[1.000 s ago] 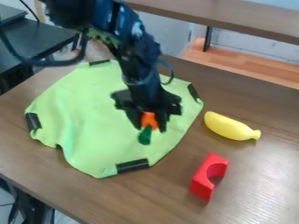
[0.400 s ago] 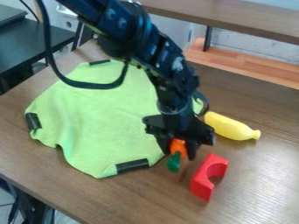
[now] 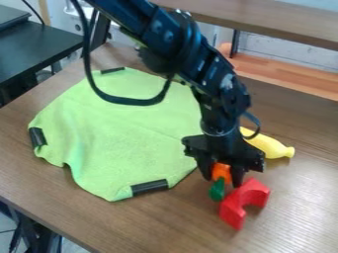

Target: Move carrot to the right side of the table

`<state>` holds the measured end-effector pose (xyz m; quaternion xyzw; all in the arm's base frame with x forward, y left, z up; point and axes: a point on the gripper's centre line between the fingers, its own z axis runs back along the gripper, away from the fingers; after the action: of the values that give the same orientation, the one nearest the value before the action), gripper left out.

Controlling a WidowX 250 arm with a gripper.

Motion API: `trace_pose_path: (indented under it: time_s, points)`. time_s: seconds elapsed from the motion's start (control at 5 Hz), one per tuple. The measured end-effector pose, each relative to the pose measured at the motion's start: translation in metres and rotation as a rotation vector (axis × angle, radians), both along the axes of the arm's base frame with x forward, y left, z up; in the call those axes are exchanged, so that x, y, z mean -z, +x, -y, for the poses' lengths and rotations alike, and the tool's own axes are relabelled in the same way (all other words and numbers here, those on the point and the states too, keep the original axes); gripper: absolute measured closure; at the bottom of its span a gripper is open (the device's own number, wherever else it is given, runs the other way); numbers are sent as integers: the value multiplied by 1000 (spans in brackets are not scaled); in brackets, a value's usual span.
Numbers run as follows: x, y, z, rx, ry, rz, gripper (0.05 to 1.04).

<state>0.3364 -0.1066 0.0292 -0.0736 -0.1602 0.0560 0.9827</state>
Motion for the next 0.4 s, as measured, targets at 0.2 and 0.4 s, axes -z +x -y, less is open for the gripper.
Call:
trace_pose_path:
  time_s: [0.2, 0.4]
  points:
    - [8, 4, 13, 14, 13, 0, 518]
    - [11, 11, 16, 5, 21, 8, 468]
